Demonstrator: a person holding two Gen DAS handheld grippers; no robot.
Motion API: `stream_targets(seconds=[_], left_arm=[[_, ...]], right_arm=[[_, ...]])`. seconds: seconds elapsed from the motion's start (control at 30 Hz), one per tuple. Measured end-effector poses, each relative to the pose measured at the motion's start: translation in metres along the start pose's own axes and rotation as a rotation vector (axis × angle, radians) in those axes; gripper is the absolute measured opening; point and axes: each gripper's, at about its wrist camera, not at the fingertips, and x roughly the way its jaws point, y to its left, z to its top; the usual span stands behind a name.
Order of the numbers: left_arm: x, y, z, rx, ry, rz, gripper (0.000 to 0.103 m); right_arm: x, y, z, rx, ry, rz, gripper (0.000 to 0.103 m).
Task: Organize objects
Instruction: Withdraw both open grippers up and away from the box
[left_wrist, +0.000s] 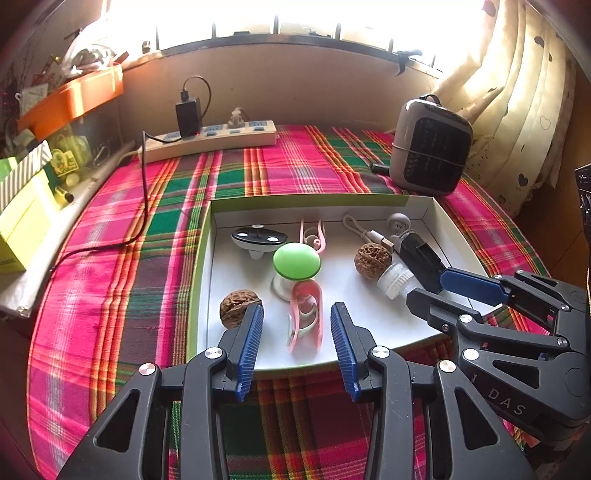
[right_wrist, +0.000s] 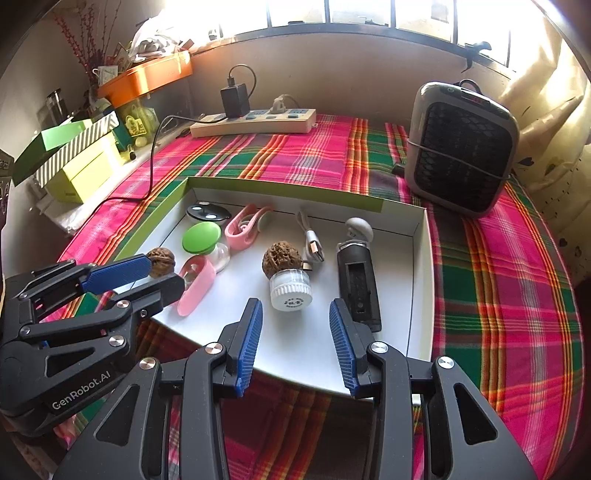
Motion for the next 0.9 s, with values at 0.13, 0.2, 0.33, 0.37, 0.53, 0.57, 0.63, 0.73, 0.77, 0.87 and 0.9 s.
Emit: stream_targets(seconds=[0.13,0.2,0.33,0.37,0.53,0.57,0.63,0.73,0.77,0.87,0.9], left_arm=[[-0.011,-0.002,-0.004,0.000,-0.022,0.012,0.037],[-0.017,-0.003,-0.006,-0.004,-0.029,0.028,0.037],[-0.027,-0.005,-0.014,-0.011,-0.042,0.050,0.037],[-0.029,-0.005,-0.015,-0.008,-0.046,0.057,0.037],[-0.039,-0.007,-0.026,-0.008,-0.055,0.075,0.037],[-0.040,-0.008,-0.029,-0.007,-0.056,0.078,0.037],[-0.042,-0.008,-0.036,-0.010,-0.058,0.091,0.037],[-0.042,-0.009,-0.047,0.000,-0.043,0.095,0.037],[-0.041,-0.010,-0.051,0.000,-0.034,0.090,0.037],[-0.040,-0.012,-0.059,0.005,-0.025,0.109,0.037],[-0.040,-0.013,-0.062,0.007,-0.020,0.110,0.037]], right_arm=[[-0.010,0.002,-0.004,0.009,-0.025,-0.008,0.045],[-0.016,0.003,-0.006,0.011,-0.039,-0.017,0.045],[-0.028,0.004,-0.013,0.023,-0.063,-0.029,0.047],[-0.029,0.006,-0.014,0.023,-0.068,-0.032,0.048],[-0.039,0.006,-0.023,0.030,-0.078,-0.044,0.052],[-0.040,0.006,-0.026,0.034,-0.078,-0.043,0.052],[-0.043,0.007,-0.029,0.037,-0.079,-0.043,0.052],[-0.046,0.009,-0.036,0.028,-0.081,-0.057,0.052],[-0.047,0.009,-0.038,0.027,-0.079,-0.058,0.052],[-0.049,0.009,-0.046,0.033,-0.071,-0.063,0.052],[-0.049,0.009,-0.048,0.032,-0.069,-0.068,0.052]])
